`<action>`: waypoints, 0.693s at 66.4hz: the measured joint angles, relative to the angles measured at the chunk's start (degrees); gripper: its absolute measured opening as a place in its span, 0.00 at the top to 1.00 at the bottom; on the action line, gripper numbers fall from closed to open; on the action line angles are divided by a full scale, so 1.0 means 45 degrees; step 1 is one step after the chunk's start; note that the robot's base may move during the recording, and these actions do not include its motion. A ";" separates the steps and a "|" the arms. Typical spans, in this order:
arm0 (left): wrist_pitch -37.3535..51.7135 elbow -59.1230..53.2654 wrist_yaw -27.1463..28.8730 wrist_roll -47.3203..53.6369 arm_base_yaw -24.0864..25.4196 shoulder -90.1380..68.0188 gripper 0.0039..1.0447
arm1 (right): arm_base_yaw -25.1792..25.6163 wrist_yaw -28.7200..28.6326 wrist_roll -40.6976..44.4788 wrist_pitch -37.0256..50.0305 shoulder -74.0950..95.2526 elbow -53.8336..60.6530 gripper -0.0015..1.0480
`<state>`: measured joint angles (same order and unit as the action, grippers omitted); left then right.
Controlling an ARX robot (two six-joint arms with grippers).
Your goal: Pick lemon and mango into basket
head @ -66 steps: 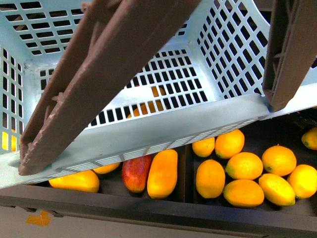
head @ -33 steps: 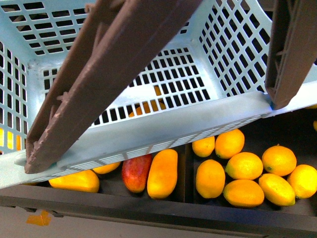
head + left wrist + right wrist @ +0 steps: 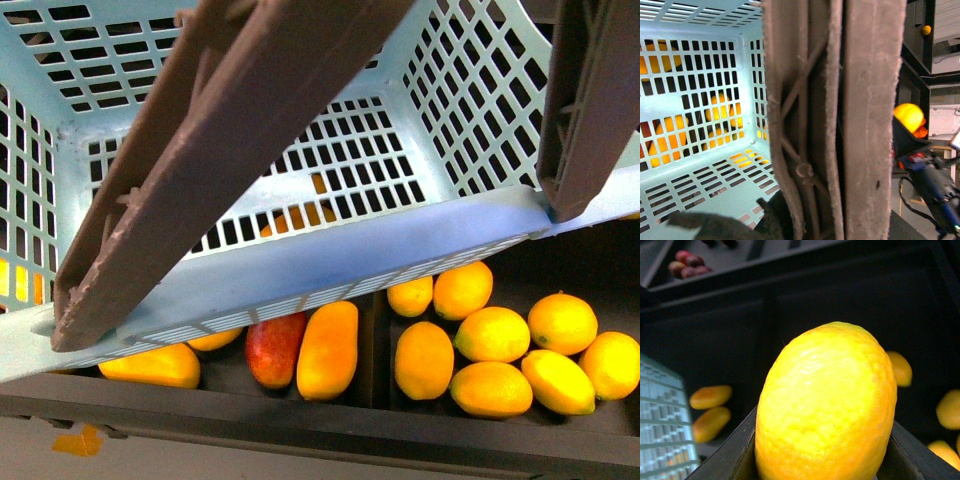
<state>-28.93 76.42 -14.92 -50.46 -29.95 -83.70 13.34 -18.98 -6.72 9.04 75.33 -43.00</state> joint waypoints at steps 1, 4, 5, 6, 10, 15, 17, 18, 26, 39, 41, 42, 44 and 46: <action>0.0000 0.0000 0.0000 0.0000 0.0000 0.0000 0.86 | -0.0223 0.0010 -0.0053 -0.0078 -0.0345 -0.0044 0.54; 0.0000 0.0000 -0.0005 -0.0005 0.0000 0.0000 0.86 | -0.0602 0.0068 -0.0189 -0.0170 -0.0782 -0.0121 0.54; 0.0000 0.0000 -0.0010 -0.0005 0.0000 0.0000 0.86 | -0.0879 0.0117 -0.0296 -0.0209 -0.1010 -0.0175 0.54; 0.0000 0.0000 -0.0010 -0.0005 0.0000 0.0000 0.86 | -0.1035 0.0141 -0.0316 -0.0219 -0.1117 -0.0204 0.54; 0.0000 0.0000 -0.0005 0.0000 0.0000 0.0000 0.86 | -0.1855 0.0335 -0.0597 -0.0228 -0.1447 -0.0364 0.54; 0.0000 0.0000 0.0019 0.0000 0.0000 0.0000 0.86 | -0.3128 0.0767 -0.0903 -0.0223 -0.1520 -0.0607 0.54; 0.0000 0.0000 0.0019 0.0000 0.0000 0.0000 0.86 | -0.3487 0.0918 -0.0942 -0.0223 -0.1491 -0.0670 0.54; 0.0000 0.0000 0.0015 0.0000 0.0000 0.0000 0.86 | -0.3672 0.1001 -0.0981 -0.0223 -0.1467 -0.0695 0.54; 0.0000 0.0000 -0.0005 0.0000 0.0000 0.0000 0.86 | -0.5401 0.1729 -0.1360 -0.0015 -0.1005 -0.0976 0.54; 0.0000 0.0000 0.0010 0.0000 0.0000 0.0000 0.86 | -0.6965 0.2327 -0.1715 0.0146 -0.0248 -0.1248 0.54; 0.0000 0.0000 0.0010 0.0000 0.0000 0.0000 0.86 | -0.7101 0.2395 -0.1739 0.0146 -0.0170 -0.1248 0.54; 0.0000 0.0000 0.0005 0.0000 0.0000 0.0000 0.86 | -0.7174 0.2429 -0.1758 0.0146 -0.0121 -0.1248 0.54; 0.0000 0.0000 0.0005 0.0000 0.0000 0.0000 0.86 | -0.7378 0.2526 -0.1797 0.0146 -0.0005 -0.1248 0.54; 0.0000 0.0000 0.0005 0.0000 0.0000 0.0000 0.86 | -0.7499 0.2560 -0.1831 0.0146 0.0053 -0.1243 0.54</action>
<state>-28.93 76.42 -14.90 -50.46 -29.95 -83.70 -20.40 -7.46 -14.96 9.69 75.57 -48.60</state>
